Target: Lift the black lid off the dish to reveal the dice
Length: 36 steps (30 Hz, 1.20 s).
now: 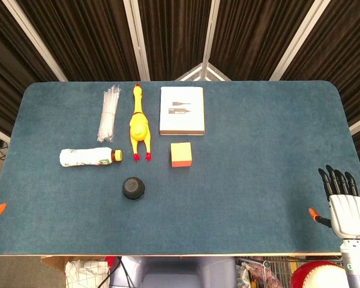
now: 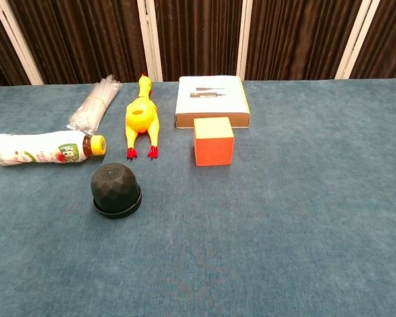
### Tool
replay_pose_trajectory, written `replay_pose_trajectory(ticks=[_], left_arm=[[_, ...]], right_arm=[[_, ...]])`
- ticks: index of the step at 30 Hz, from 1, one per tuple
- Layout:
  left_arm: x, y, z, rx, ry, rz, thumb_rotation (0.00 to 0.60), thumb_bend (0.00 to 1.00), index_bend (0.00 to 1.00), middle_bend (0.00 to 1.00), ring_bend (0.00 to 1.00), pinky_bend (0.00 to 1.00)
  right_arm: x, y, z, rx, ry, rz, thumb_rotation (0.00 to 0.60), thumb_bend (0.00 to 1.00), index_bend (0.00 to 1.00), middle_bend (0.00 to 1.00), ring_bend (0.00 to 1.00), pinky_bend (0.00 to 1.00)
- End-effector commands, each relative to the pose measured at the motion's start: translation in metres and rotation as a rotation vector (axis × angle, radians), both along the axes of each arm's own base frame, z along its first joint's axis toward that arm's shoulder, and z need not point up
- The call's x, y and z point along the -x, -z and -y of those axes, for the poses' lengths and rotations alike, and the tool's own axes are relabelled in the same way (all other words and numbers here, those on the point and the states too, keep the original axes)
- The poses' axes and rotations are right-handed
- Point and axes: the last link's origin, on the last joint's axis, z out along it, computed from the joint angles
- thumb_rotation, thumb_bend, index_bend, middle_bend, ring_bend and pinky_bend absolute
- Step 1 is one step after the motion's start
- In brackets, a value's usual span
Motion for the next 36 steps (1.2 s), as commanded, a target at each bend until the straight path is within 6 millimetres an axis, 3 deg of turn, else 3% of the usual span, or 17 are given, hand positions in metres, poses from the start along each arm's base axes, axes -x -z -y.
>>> replay_pose_trajectory(ticks=[1,18,22,26,32,36], left_arm=[[0.000,0.000,0.000,0.001,-0.002,0.000,0.600,0.25,0.14,0.07,0.00,0.00],[-0.004,0.014,-0.007,0.053,0.019,0.012,0.600,0.25,0.12,0.06,0.00,0.00],[-0.003,0.017,-0.008,0.076,0.014,0.054,0.600,0.18,0.12,0.02,0.00,0.00],[-0.004,0.019,-0.009,0.096,0.026,0.069,0.600,0.17,0.12,0.01,0.00,0.00],[-0.014,0.034,-0.012,0.156,0.082,0.093,0.600,0.17,0.15,0.00,0.00,0.00],[-0.015,0.045,-0.016,0.193,0.084,0.108,0.600,0.17,0.10,0.00,0.00,0.00]], right_arm=[[0.000,0.000,0.000,-0.001,0.002,0.000,0.600,0.19,0.06,0.03,0.07,0.00],[0.001,-0.003,-0.003,0.010,0.009,0.005,0.600,0.19,0.06,0.03,0.07,0.00],[0.000,-0.002,-0.002,0.006,0.006,0.012,0.600,0.19,0.06,0.03,0.07,0.00],[0.001,-0.002,-0.002,-0.003,0.003,0.018,0.600,0.19,0.06,0.03,0.07,0.00],[0.007,-0.006,-0.005,0.001,0.019,0.042,0.600,0.19,0.06,0.03,0.07,0.00],[0.006,-0.006,-0.005,0.000,0.020,0.054,0.600,0.19,0.06,0.03,0.07,0.00]])
